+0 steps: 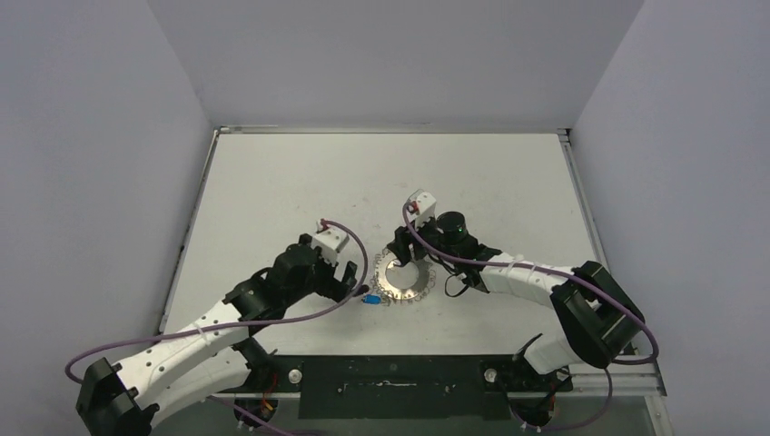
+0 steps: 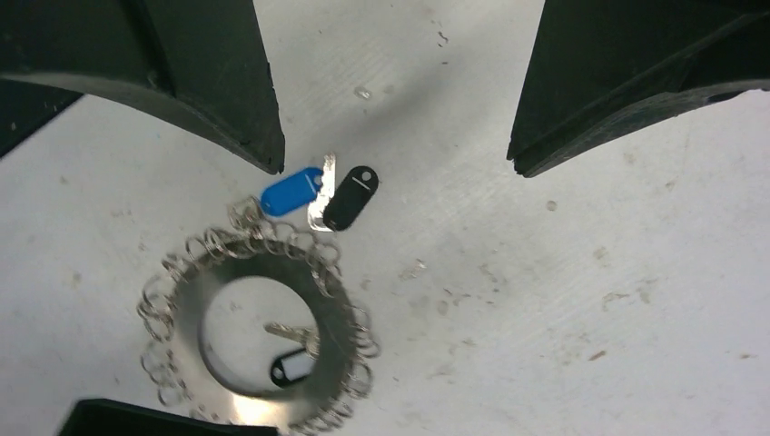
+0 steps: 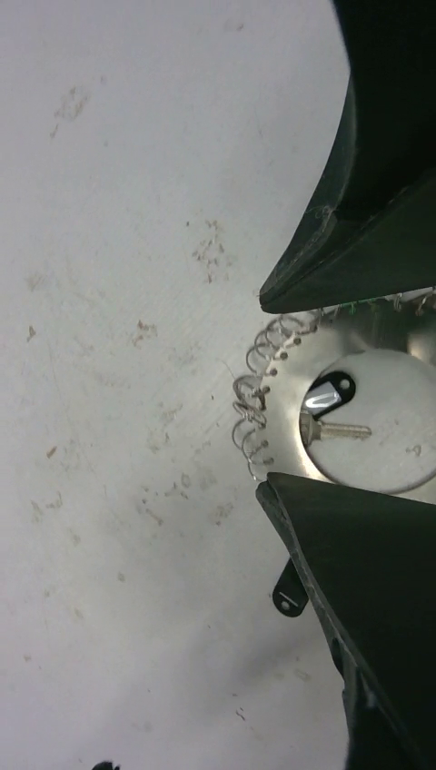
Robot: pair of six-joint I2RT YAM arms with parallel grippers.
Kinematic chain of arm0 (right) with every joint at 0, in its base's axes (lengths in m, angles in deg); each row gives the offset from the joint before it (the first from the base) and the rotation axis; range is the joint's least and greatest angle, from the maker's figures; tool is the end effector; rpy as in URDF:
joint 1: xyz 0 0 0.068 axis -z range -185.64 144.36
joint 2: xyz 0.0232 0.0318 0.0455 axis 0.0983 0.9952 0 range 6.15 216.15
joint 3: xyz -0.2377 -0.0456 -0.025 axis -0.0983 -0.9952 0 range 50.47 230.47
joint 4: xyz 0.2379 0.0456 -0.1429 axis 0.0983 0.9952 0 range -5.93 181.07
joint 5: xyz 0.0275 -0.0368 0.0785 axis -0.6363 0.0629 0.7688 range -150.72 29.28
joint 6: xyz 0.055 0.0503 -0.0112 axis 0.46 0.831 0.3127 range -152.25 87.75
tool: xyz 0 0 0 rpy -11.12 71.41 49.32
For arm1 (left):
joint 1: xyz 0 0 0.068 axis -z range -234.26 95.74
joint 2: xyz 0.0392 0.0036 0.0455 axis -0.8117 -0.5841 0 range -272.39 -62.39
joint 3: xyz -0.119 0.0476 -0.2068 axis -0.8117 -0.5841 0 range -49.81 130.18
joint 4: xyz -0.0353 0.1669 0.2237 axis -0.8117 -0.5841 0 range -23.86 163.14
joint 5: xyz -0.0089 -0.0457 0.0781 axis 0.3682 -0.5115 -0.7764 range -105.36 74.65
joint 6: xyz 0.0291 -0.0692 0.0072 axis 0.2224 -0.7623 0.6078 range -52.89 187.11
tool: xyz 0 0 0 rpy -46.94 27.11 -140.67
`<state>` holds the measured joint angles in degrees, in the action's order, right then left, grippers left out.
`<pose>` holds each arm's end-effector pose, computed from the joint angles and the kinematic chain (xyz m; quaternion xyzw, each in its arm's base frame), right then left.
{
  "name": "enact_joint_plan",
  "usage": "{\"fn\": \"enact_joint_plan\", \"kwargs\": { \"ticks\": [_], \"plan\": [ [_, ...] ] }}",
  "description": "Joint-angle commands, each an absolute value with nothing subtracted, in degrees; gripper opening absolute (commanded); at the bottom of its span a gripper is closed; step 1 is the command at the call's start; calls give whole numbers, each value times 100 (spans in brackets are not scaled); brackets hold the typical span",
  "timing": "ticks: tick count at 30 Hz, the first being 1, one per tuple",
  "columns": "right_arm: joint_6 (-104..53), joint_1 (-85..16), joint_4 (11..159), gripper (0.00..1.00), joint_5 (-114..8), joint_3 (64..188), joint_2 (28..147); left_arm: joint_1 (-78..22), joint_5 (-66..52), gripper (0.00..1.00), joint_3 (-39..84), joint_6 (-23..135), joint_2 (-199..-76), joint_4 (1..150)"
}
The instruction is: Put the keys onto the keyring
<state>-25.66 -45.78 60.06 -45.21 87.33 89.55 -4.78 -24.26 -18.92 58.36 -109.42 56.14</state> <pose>0.2526 0.2352 0.1418 -0.3096 0.7673 0.3212 0.4607 0.1685 -0.1819 0.1931 0.2704 0.8348 -0.1713 0.4480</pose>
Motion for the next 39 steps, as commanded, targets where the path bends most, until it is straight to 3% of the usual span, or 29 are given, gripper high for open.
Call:
{"fn": "enact_joint_plan", "kwargs": {
  "ticks": [1, 8, 13, 17, 21, 26, 31, 36, 39],
  "plan": [
    [-2440, -4014, 5684, 73, -4542, 8884, 8757, -1631, -1723, 93, -2008, 5451, -10931, 6358],
    [-2569, -2599, 6526, 100, -4838, 8175, 7650, -3572, -1411, 97, -2273, 5057, -11228, 6909],
    [-2316, -1363, 6870, 100, -5326, 7693, 6920, -3856, -2606, 97, -2032, 5734, -11564, 6748],
    [-2413, -1139, 7036, 100, -6250, 7604, 6906, -4063, -3368, 97, -2444, 6247, -12130, 7844],
    [-2641, -1110, 6457, 100, -6720, 7320, 7078, -4439, -2869, 97, -3031, 6414, -12995, 9752],
    [-2979, -1109, 4396, 100, -6789, 6574, 7658, -4715, -2341, 97, -2802, 6839, -13903, 10564],
    [-3186, -1120, 3657, 100, -6996, 6633, 8230, -5061, -1974, 97, -3130, 7375, -14548, 12288],
    [-3230, -1103, 1504, 100, -6959, 6489, 9954, -5733, -1337, 97, -3409, 7023, -15559, 13934],
    [-3226, -1106, 2775, 100, -6999, 6927, 9617, -5753, -1448, 97, -3245, 6943, -15381, 13345]
  ]
}}
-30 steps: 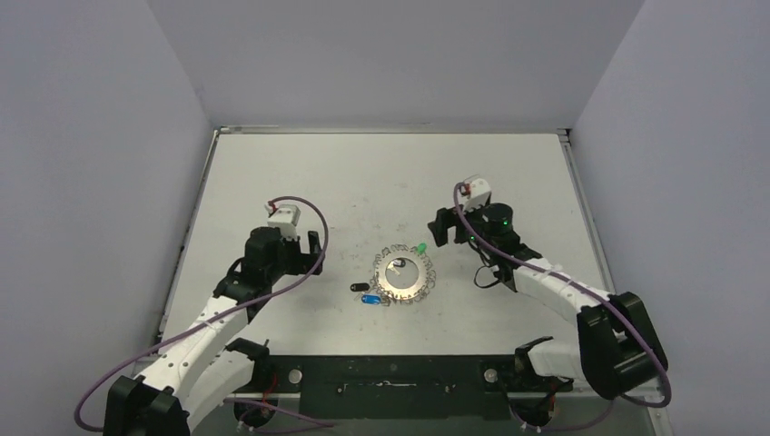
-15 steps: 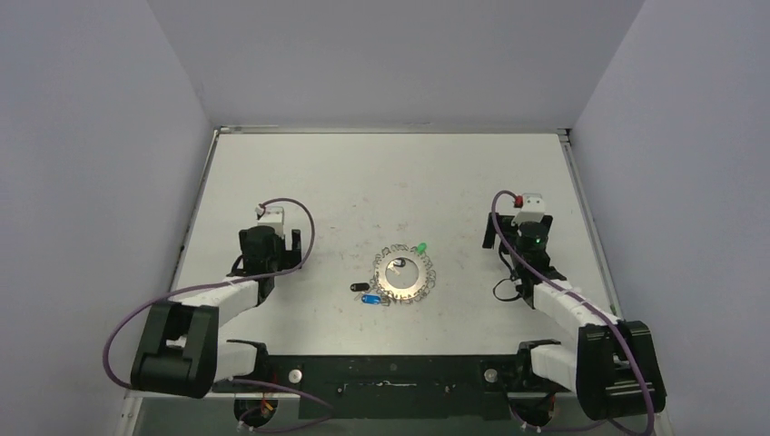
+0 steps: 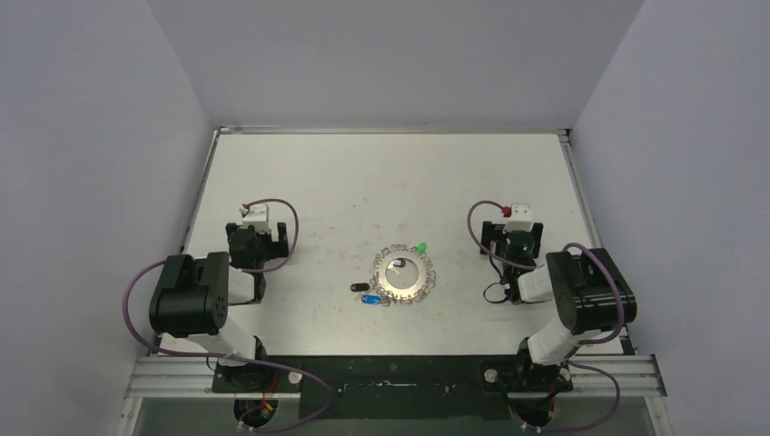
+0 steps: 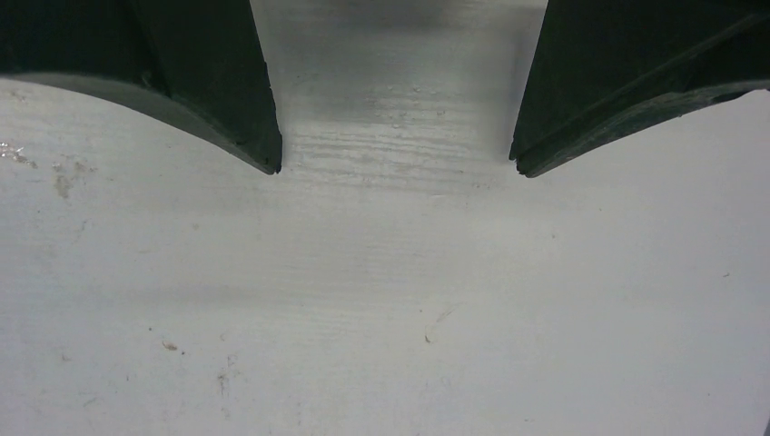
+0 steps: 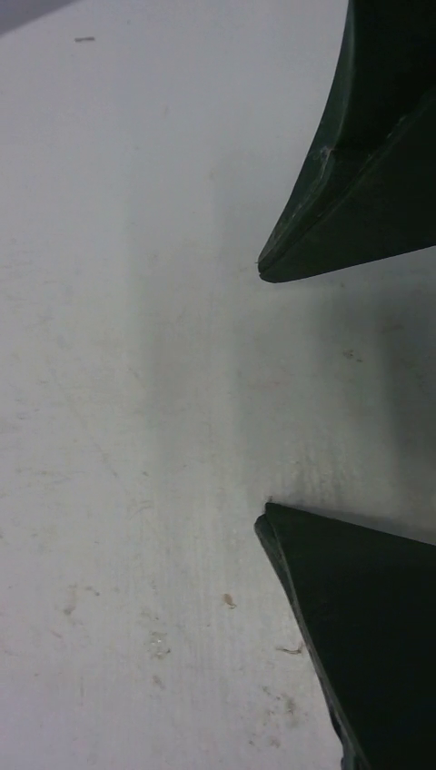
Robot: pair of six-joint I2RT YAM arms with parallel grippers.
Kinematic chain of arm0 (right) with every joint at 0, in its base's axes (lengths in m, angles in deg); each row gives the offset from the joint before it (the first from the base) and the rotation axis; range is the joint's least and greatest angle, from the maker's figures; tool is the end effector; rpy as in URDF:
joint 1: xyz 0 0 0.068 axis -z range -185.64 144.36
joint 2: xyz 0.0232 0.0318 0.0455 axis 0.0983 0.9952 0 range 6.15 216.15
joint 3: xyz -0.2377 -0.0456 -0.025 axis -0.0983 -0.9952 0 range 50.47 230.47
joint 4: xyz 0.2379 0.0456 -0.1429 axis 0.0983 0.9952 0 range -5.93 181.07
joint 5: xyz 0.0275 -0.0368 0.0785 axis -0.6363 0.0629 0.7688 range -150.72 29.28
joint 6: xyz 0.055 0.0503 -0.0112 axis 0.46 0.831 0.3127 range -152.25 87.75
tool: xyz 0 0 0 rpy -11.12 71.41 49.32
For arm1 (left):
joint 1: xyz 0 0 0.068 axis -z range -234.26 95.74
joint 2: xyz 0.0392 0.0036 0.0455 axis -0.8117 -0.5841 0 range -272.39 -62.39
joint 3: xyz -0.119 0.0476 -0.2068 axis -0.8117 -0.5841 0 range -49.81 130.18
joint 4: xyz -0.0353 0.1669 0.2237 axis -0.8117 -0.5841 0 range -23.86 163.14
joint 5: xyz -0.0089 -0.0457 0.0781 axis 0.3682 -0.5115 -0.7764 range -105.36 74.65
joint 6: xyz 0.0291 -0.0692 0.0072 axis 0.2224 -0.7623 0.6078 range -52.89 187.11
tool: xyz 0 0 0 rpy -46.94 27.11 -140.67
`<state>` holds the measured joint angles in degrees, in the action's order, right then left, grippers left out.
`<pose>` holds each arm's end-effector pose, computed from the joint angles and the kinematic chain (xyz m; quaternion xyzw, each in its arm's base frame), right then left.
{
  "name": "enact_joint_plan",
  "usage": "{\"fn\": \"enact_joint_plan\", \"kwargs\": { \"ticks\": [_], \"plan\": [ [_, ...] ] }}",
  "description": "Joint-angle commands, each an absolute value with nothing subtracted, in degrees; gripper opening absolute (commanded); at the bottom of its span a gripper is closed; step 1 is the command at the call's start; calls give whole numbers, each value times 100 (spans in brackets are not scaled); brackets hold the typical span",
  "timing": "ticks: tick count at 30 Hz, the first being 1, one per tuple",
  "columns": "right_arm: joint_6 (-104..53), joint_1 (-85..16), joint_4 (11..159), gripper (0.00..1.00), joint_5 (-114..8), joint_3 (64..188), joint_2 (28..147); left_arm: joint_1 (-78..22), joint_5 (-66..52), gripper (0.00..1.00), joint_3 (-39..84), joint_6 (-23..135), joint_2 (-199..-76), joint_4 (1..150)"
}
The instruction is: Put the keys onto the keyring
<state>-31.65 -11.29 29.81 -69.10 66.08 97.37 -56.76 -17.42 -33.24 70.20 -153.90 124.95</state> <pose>0.2763 0.0180 0.0543 0.0048 0.8246 -0.0296 0.5649 0.2793 0.0146 0.0514 -0.0057 0.8344 0.0419 0.5496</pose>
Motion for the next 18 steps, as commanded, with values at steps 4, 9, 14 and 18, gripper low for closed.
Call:
{"fn": "enact_joint_plan", "kwargs": {
  "ticks": [4, 9, 14, 18],
  "plan": [
    [-3225, -1140, 3264, 100, -7123, 7364, 9892, -5732, -1770, 97, -3171, 6840, -15397, 13180],
    [-3089, -1142, 3353, 100, -7272, 7399, 9909, -5742, -2057, 97, -2942, 6742, -15474, 12878],
    [-3067, -1131, 3328, 100, -7225, 7400, 9929, -5742, -2160, 97, -2896, 6745, -15471, 12770],
    [-3075, -1130, 3318, 100, -7223, 7402, 9923, -5746, -2127, 97, -2870, 6740, -15480, 12723]
  ]
}}
